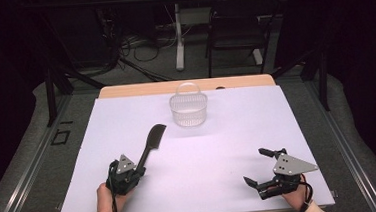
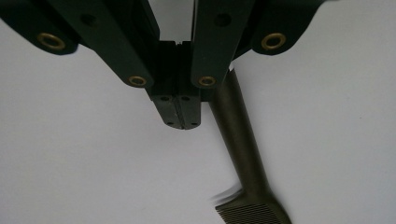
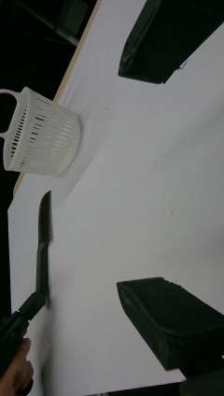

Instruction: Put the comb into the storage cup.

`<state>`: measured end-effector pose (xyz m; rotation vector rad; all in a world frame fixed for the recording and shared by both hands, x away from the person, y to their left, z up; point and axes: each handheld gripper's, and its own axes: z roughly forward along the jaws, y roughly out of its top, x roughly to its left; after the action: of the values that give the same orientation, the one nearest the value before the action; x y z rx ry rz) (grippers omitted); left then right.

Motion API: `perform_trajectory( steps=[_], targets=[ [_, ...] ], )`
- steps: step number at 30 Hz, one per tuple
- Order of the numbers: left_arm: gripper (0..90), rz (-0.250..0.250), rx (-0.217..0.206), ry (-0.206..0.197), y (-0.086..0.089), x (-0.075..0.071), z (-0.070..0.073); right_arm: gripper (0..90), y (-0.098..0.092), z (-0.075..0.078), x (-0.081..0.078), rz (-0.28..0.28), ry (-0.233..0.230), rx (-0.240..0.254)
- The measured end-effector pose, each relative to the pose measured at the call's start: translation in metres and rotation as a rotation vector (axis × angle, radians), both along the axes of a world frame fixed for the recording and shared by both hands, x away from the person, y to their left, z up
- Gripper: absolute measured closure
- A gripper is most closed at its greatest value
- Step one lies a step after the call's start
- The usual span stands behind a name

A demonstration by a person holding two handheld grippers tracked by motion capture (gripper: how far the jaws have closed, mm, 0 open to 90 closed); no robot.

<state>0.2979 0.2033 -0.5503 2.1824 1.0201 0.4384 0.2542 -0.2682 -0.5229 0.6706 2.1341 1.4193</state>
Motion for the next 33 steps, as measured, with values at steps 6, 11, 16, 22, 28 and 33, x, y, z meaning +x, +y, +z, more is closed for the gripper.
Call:
perform_trajectory(
  steps=[6,11,16,22,28,33],
  targets=[
    [90.0,0.020,0.006,-0.001,0.004,0.000,0.001,0.1,0.001,0.000,0.001,0.002,0.002,0.004],
    [90.0,0.031,0.001,0.000,0.007,0.000,0.001,0.1,0.002,-0.001,0.002,0.006,0.008,-0.002],
    [90.0,0.036,0.008,-0.005,0.008,0.002,0.001,0.1,0.001,-0.001,0.002,0.005,0.009,0.006],
    [90.0,0.044,0.017,0.000,0.012,0.003,0.001,0.1,0.003,-0.001,0.003,0.008,0.014,0.001],
    [90.0,0.067,0.018,-0.007,0.014,0.005,0.000,0.1,0.003,-0.002,0.003,0.012,0.024,-0.005],
    [90.0,0.080,0.018,-0.008,0.017,0.008,0.001,0.1,0.004,-0.002,0.004,0.012,0.027,-0.005]
  ],
)
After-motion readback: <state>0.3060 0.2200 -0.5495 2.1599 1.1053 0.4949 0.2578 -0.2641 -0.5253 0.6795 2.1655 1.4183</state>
